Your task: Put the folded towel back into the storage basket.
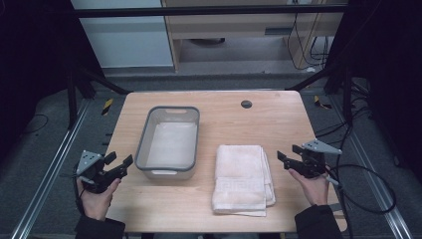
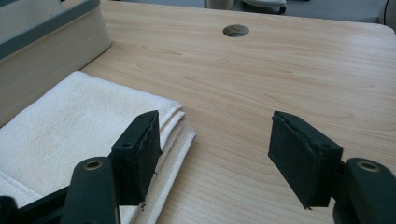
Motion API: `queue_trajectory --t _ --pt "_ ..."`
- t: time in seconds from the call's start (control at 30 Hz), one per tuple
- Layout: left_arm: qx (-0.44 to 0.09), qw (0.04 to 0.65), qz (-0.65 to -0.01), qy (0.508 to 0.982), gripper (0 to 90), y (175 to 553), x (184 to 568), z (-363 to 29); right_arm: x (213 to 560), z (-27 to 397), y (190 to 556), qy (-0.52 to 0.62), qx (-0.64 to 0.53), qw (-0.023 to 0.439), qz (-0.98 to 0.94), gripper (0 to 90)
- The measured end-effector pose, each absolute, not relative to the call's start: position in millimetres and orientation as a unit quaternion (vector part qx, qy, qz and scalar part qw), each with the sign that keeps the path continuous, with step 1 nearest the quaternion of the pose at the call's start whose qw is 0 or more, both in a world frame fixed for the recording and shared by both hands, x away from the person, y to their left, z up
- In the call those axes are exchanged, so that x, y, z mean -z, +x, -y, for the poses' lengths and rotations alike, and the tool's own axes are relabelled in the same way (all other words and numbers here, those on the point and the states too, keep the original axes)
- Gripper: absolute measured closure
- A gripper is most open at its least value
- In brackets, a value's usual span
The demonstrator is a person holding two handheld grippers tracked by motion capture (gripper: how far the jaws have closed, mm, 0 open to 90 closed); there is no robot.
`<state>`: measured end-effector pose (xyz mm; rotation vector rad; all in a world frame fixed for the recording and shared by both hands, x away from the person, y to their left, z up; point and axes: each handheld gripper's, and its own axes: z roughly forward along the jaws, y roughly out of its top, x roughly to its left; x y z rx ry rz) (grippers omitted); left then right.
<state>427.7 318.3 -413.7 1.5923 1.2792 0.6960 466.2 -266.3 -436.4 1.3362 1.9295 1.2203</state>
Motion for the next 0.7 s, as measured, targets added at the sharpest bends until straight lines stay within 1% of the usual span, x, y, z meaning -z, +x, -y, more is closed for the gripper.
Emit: queue_trajectory --t 0.27,0.7 --pt "-0.285 0.478 -0.516 0.651 32.2 431.2 407.0 -310.8 427.6 266.6 472.1 0.483 -0.461 0.240 -0.705 30.3" --pt "-0.277 0.484 -0.489 0.671 32.5 438.1 396.6 -278.2 415.6 255.6 478.3 0.466 -0.472 0.235 -0.711 32.0"
